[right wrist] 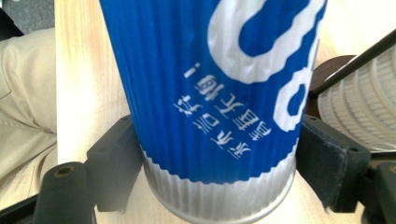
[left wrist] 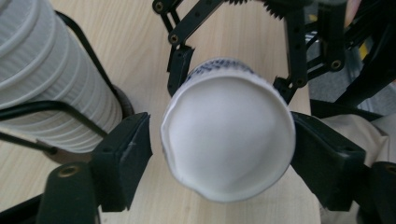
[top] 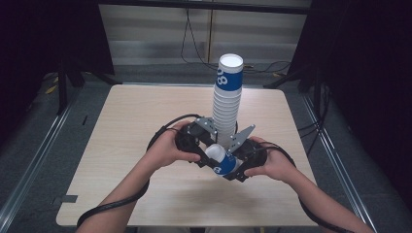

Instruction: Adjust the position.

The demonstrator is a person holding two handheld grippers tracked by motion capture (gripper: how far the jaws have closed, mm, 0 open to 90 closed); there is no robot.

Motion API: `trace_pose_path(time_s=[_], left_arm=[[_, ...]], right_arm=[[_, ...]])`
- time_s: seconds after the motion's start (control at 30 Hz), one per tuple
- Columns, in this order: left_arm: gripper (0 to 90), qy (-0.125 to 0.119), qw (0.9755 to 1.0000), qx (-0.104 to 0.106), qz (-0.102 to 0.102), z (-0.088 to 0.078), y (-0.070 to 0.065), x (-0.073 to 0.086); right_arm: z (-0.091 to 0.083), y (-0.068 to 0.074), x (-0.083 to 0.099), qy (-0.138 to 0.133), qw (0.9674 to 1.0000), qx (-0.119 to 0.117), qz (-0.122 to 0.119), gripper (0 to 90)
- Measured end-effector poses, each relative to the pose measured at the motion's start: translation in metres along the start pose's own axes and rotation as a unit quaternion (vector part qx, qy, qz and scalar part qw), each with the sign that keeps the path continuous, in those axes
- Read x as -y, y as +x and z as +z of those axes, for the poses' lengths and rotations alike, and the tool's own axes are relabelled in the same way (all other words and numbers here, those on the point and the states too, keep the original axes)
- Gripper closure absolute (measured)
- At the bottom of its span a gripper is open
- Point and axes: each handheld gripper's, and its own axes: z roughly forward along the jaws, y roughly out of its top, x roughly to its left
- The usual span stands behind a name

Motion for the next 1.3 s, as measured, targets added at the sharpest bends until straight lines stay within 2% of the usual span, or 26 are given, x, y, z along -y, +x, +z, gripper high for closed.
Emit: trace_pose_path(time_s=[0.1, 0.17, 0.23, 0.33, 0.37, 0.4, 0.47, 0.5, 0.6, 0.63, 0.67, 0.7, 0.73, 0.8, 0.83, 1.0, 1.07, 1.13, 1.17, 1.23, 1.3], left_arm=[[24.7, 0.004, 1.0, 0.004, -0.003, 0.004, -0.002, 0.0], [29.0, 0.001, 0.9999, 0.01, -0.006, 0.004, -0.003, 0.001], [29.4, 0.002, 0.9999, 0.01, -0.002, 0.003, -0.002, 0.003], [29.6, -0.007, 0.9997, 0.015, -0.017, 0.001, -0.001, 0.006], [29.6, -0.009, 0.9997, 0.016, -0.015, 0.0, 0.0, 0.007], [29.6, -0.009, 0.9997, 0.016, -0.015, 0.0, 0.0, 0.007], [29.5, -0.024, 0.9991, 0.021, -0.027, -0.002, 0.0, 0.012], [29.5, -0.03, 0.999, 0.022, -0.023, -0.003, 0.001, 0.013], [29.3, -0.038, 0.9985, 0.026, -0.031, -0.005, 0.001, 0.016], [29.3, -0.048, 0.9976, 0.032, -0.038, -0.006, 0.002, 0.02], [29.4, -0.048, 0.9976, 0.032, -0.038, -0.006, 0.002, 0.02], [29.4, -0.058, 0.9968, 0.034, -0.042, -0.006, 0.004, 0.023], [29.3, -0.058, 0.9968, 0.034, -0.042, -0.006, 0.004, 0.023], [29.3, -0.06, 0.9965, 0.037, -0.045, -0.006, 0.004, 0.025], [29.3, -0.065, 0.9959, 0.037, -0.05, -0.006, 0.005, 0.028], [29.3, -0.072, 0.995, 0.04, -0.056, -0.007, 0.006, 0.032], [29.3, -0.081, 0.9941, 0.04, -0.059, -0.008, 0.006, 0.033], [29.3, -0.079, 0.9942, 0.039, -0.063, -0.009, 0.006, 0.033], [29.3, -0.088, 0.993, 0.042, -0.066, -0.01, 0.006, 0.034], [29.3, -0.092, 0.9927, 0.042, -0.066, -0.01, 0.006, 0.034], [29.3, -0.093, 0.9925, 0.042, -0.068, -0.01, 0.006, 0.035]], right_arm=[[0.001, 0.002, -0.001, 0.002, 1.0, -0.003, -0.002, 20.8], [0.002, 0.002, -0.001, 0.002, 1.0, -0.005, -0.004, 20.7], [0.002, 0.002, -0.001, 0.002, 1.0, -0.004, -0.003, 20.6], [0.002, 0.002, -0.001, -0.004, 1.0, -0.009, -0.002, 20.0], [0.001, 0.001, -0.001, -0.006, 0.9999, -0.009, 0.0, 19.3], [0.002, 0.001, -0.001, -0.01, 0.9999, -0.011, 0.002, 18.7], [0.001, 0.002, 0.0, -0.017, 0.9998, -0.014, 0.002, 17.5], [0.001, 0.001, 0.0, -0.023, 0.9996, -0.017, 0.001, 16.9], [0.001, 0.002, 0.002, -0.035, 0.9991, -0.024, 0.006, 15.5], [0.001, 0.002, 0.005, -0.051, 0.9984, -0.025, 0.006, 13.4], [0.001, 0.002, 0.005, -0.051, 0.9984, -0.025, 0.006, 13.4], [0.001, 0.003, 0.007, -0.068, 0.9972, -0.029, 0.014, 12.9], [0.001, 0.003, 0.008, -0.075, 0.9967, -0.027, 0.015, 12.8], [0.001, 0.003, 0.01, -0.078, 0.9964, -0.028, 0.018, 12.8], [0.001, 0.002, 0.013, -0.091, 0.9951, -0.03, 0.024, 12.7], [0.0, 0.002, 0.018, -0.11, 0.9931, -0.025, 0.034, 12.7], [-0.001, 0.001, 0.021, -0.131, 0.9903, -0.026, 0.04, 12.7], [-0.002, 0.001, 0.022, -0.135, 0.9895, -0.026, 0.043, 12.7], [-0.002, 0.002, 0.023, -0.144, 0.988, -0.026, 0.048, 12.4], [-0.002, 0.002, 0.023, -0.148, 0.9874, -0.026, 0.049, 12.4], [-0.003, 0.003, 0.025, -0.163, 0.9853, -0.02, 0.046, 12.4]])
